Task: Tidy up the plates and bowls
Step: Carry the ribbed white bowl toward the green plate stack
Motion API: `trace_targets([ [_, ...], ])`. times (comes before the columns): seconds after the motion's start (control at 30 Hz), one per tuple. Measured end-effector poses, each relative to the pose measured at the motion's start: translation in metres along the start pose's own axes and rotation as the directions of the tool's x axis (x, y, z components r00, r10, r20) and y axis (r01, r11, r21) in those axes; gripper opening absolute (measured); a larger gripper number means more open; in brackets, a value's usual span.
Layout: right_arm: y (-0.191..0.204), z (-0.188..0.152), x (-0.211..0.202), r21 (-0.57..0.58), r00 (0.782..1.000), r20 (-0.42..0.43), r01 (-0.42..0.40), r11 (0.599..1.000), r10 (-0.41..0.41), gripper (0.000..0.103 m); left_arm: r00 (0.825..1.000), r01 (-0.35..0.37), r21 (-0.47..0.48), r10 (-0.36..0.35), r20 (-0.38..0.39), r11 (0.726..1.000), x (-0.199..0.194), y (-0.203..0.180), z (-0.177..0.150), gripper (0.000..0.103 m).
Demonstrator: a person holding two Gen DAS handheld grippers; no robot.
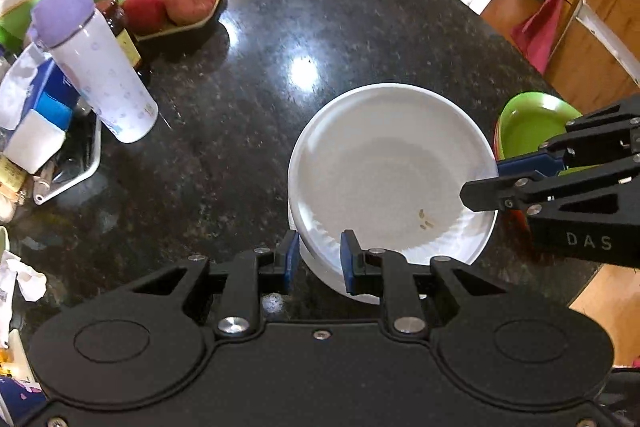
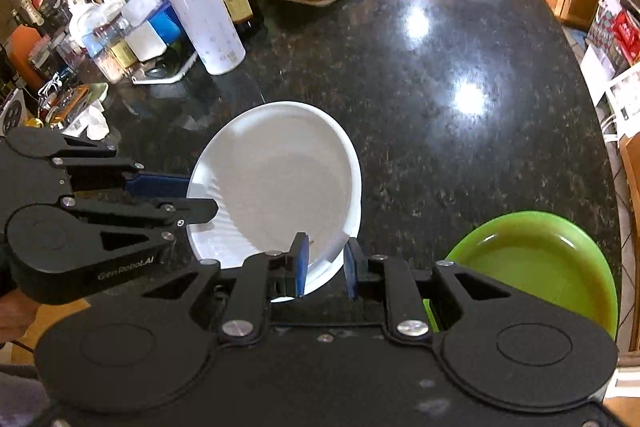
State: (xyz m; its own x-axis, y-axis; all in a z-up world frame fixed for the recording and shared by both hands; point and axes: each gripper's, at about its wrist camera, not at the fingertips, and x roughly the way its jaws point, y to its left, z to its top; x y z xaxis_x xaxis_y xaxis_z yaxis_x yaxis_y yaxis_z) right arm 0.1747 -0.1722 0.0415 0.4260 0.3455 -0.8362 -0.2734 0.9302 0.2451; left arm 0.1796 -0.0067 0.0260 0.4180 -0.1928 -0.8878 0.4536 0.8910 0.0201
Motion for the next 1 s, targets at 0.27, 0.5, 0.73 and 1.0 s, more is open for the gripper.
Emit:
trace_targets([
  [0.27,-0.004,0.003,0.011,0.014,0.998,-0.056,-0.018,1.0,0.019,0.024,1.0,0.015,0.004,-0.015,-0.021,1.0,0.006,0.001,-0.002,0.029],
  [0.5,-0.009,0.007,0.014,0.04,0.995,-0.09,-0.03,0.999,0.034,0.027,0.999,0.029,0.004,-0.029,-0.02,1.0,0.008,0.004,0.001,0.03],
  [0.73,-0.01,0.008,0.008,0.05,0.996,-0.078,-0.041,0.998,0.045,0.03,0.999,0.044,0.003,-0.044,0.001,0.999,0.003,0.007,0.0,0.036],
  [1.0,-0.01,0.005,0.001,0.059,0.998,-0.054,-0.04,0.997,0.043,0.03,0.999,0.046,0.001,-0.046,0.015,0.999,-0.001,0.007,-0.002,0.036],
])
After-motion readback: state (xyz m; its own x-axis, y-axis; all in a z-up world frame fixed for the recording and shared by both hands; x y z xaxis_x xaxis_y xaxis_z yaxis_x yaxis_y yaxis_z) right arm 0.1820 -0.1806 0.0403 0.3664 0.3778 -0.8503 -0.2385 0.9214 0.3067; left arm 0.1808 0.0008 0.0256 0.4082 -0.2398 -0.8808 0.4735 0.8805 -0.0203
